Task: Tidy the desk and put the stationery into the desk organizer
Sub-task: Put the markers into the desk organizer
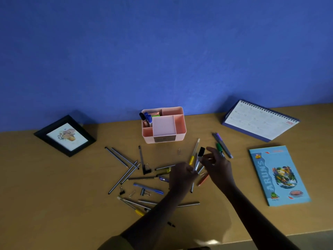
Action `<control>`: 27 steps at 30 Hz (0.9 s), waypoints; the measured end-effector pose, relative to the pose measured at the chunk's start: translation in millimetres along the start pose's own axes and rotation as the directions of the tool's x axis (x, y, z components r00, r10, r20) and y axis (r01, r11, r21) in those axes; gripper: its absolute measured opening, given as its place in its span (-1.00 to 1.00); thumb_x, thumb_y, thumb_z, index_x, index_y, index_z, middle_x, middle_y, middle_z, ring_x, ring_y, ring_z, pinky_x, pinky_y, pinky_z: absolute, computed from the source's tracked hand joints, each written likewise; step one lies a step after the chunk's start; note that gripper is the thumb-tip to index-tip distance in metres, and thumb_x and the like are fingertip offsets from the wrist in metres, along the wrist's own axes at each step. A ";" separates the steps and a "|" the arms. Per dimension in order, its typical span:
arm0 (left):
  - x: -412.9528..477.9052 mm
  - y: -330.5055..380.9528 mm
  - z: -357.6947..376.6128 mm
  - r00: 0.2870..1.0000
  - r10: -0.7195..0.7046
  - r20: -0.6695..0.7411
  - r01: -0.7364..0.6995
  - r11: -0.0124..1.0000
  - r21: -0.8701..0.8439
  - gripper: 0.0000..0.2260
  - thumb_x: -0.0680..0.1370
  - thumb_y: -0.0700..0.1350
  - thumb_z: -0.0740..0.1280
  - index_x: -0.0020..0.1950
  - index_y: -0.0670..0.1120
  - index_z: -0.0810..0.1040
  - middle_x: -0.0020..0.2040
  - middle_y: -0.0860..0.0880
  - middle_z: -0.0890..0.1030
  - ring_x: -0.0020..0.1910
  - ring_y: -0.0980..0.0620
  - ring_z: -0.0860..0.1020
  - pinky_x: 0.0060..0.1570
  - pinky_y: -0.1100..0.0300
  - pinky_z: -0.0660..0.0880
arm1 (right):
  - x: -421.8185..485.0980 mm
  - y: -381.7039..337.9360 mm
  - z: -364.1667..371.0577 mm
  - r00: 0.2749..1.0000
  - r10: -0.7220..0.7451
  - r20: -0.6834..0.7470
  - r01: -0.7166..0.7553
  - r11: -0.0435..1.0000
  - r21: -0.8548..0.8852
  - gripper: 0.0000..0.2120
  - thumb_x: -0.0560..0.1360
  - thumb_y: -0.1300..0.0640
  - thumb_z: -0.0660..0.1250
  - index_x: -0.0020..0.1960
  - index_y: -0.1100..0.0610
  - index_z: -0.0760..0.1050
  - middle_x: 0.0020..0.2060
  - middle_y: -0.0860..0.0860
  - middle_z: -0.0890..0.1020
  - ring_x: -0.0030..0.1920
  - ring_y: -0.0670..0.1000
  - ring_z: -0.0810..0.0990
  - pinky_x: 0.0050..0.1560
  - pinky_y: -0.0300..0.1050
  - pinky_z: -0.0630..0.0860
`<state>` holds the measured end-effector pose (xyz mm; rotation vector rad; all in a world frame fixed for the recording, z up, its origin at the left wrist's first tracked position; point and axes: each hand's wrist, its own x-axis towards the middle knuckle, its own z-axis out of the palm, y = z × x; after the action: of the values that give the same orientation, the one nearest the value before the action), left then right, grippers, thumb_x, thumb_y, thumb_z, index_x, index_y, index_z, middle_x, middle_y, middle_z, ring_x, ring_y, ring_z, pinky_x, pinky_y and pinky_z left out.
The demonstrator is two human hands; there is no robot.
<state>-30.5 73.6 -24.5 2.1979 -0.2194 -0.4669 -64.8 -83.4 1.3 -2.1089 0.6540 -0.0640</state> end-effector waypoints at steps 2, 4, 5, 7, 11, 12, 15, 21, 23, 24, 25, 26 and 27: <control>-3.1 2.9 -11.0 0.999 0.019 -0.028 -0.019 1.000 -0.009 -0.85 0.54 0.05 0.48 -0.04 -0.02 0.72 -0.25 0.13 0.68 -0.34 0.26 0.61 -0.33 0.38 0.53 | 9.8 -17.1 1.5 0.999 -0.027 -0.020 0.028 1.000 0.009 -0.60 0.58 -0.02 0.51 0.36 0.02 0.55 0.01 -0.19 0.69 0.01 -0.14 0.72 -0.07 -0.02 0.73; -4.2 3.2 -22.1 0.997 0.023 -0.071 -0.023 1.000 -0.005 -0.86 0.55 0.03 0.48 0.01 -0.01 0.71 -0.21 0.16 0.68 -0.30 0.29 0.61 -0.29 0.44 0.49 | 19.0 -32.7 4.5 0.998 -0.056 -0.029 0.056 0.998 0.029 -0.72 0.60 0.02 0.49 0.28 0.02 0.60 -0.01 -0.15 0.72 -0.02 -0.11 0.74 -0.06 0.06 0.75; -3.9 1.1 -27.7 0.995 0.026 -0.096 -0.026 1.000 0.000 -0.87 0.56 0.02 0.48 0.02 0.00 0.70 -0.19 0.17 0.68 -0.28 0.30 0.60 -0.27 0.44 0.50 | 23.0 -41.2 6.8 0.997 -0.069 -0.020 0.069 0.997 0.035 -0.76 0.60 0.04 0.48 0.25 0.01 0.62 -0.01 -0.13 0.73 -0.04 -0.11 0.75 -0.05 0.07 0.75; -2.0 -3.6 -39.8 0.986 0.040 -0.159 -0.039 0.999 0.008 -0.89 0.57 0.00 0.48 0.03 0.00 0.70 -0.16 0.15 0.69 -0.24 0.30 0.61 -0.21 0.42 0.55 | 30.1 -59.0 10.7 0.995 -0.102 0.021 0.102 0.994 0.035 -0.81 0.61 0.08 0.47 0.22 0.02 0.63 -0.02 -0.10 0.75 -0.07 -0.12 0.74 -0.05 0.02 0.74; 5.6 -14.1 -67.0 0.953 0.024 -0.303 -0.042 0.998 -0.055 -0.85 0.60 -0.03 0.46 0.13 -0.03 0.71 -0.03 0.12 0.73 -0.13 0.27 0.65 -0.12 0.31 0.64 | 44.5 -100.2 21.9 0.976 -0.208 0.067 0.207 0.978 0.021 -0.81 0.62 0.10 0.47 0.23 0.04 0.64 0.00 -0.13 0.74 -0.10 -0.22 0.71 -0.13 -0.31 0.64; 7.1 -16.9 -73.7 0.942 0.006 -0.337 -0.034 0.996 -0.079 -0.84 0.60 -0.04 0.46 0.15 -0.04 0.72 -0.01 0.11 0.74 -0.12 0.27 0.66 -0.12 0.28 0.65 | 48.8 -111.7 25.8 0.968 -0.246 0.052 0.245 0.969 0.023 -0.80 0.62 0.11 0.47 0.23 0.06 0.64 0.02 -0.13 0.74 -0.09 -0.25 0.70 -0.13 -0.38 0.62; 9.9 -28.8 -90.9 0.921 -0.079 -0.381 0.026 0.989 -0.142 -0.79 0.59 -0.04 0.47 0.20 -0.05 0.72 0.00 0.08 0.75 -0.11 0.27 0.66 -0.11 0.25 0.65 | 65.7 -148.3 40.3 0.943 -0.331 -0.022 0.331 0.943 0.037 -0.81 0.60 0.12 0.48 0.21 0.05 0.67 0.02 -0.14 0.75 -0.06 -0.27 0.70 -0.11 -0.36 0.63; 0.9 -55.5 -108.7 0.917 -0.138 -0.374 0.087 0.985 -0.149 -0.83 0.61 -0.12 0.44 0.18 -0.05 0.73 0.05 0.07 0.75 -0.04 0.25 0.67 -0.01 0.17 0.68 | 100.1 -210.8 82.0 0.881 -0.472 -0.041 0.473 0.881 0.026 -0.85 0.59 0.15 0.48 0.16 0.09 0.70 0.00 -0.15 0.75 -0.03 -0.18 0.71 -0.03 -0.17 0.66; -2.3 -64.1 -113.3 0.913 -0.159 -0.375 0.108 0.982 -0.153 -0.85 0.61 -0.13 0.44 0.16 -0.04 0.74 0.04 0.08 0.75 -0.04 0.25 0.67 -0.01 0.21 0.68 | 109.8 -219.1 98.4 0.858 -0.513 0.000 0.513 0.858 0.001 -0.85 0.58 0.18 0.48 0.15 0.12 0.70 0.00 -0.09 0.76 -0.02 -0.12 0.72 0.02 -0.10 0.66; -3.6 -68.4 -115.8 0.910 -0.174 -0.375 0.119 0.979 -0.165 -0.86 0.61 -0.13 0.44 0.14 -0.04 0.74 0.03 0.09 0.75 -0.05 0.26 0.67 -0.03 0.24 0.67 | 115.1 -219.7 106.3 0.844 -0.536 0.022 0.537 0.843 -0.027 -0.84 0.57 0.18 0.49 0.14 0.12 0.70 0.01 -0.06 0.76 -0.02 -0.06 0.72 0.04 -0.04 0.66; -5.2 -72.4 -118.6 0.907 -0.186 -0.377 0.129 0.976 -0.173 -0.86 0.61 -0.13 0.45 0.13 -0.03 0.75 0.01 0.10 0.75 -0.06 0.27 0.67 -0.05 0.28 0.66 | 119.4 -220.0 113.3 0.833 -0.550 0.055 0.553 0.831 -0.054 -0.84 0.56 0.18 0.49 0.14 0.12 0.70 0.01 -0.03 0.76 -0.01 -0.02 0.72 0.06 0.00 0.66; -6.7 -75.7 -121.9 0.903 -0.195 -0.382 0.137 0.975 -0.175 -0.87 0.60 -0.13 0.45 0.12 -0.03 0.75 0.00 0.11 0.75 -0.08 0.28 0.67 -0.08 0.34 0.63 | 124.2 -218.2 120.1 0.823 -0.561 0.092 0.567 0.819 -0.084 -0.84 0.57 0.18 0.49 0.14 0.12 0.69 0.02 -0.01 0.76 -0.01 0.00 0.72 0.07 0.03 0.66; -7.7 -79.5 -125.6 0.899 -0.204 -0.387 0.145 0.974 -0.177 -0.87 0.60 -0.13 0.46 0.11 -0.02 0.75 -0.01 0.11 0.75 -0.09 0.29 0.66 -0.11 0.38 0.61 | 128.3 -216.0 126.4 0.811 -0.570 0.128 0.583 0.803 -0.121 -0.85 0.57 0.18 0.48 0.14 0.12 0.69 0.01 0.00 0.76 -0.01 0.02 0.72 0.06 0.05 0.67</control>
<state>12.7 215.6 -14.1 2.1240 0.2318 -0.1104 173.4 49.4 69.9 -2.3807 -0.0660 -0.2682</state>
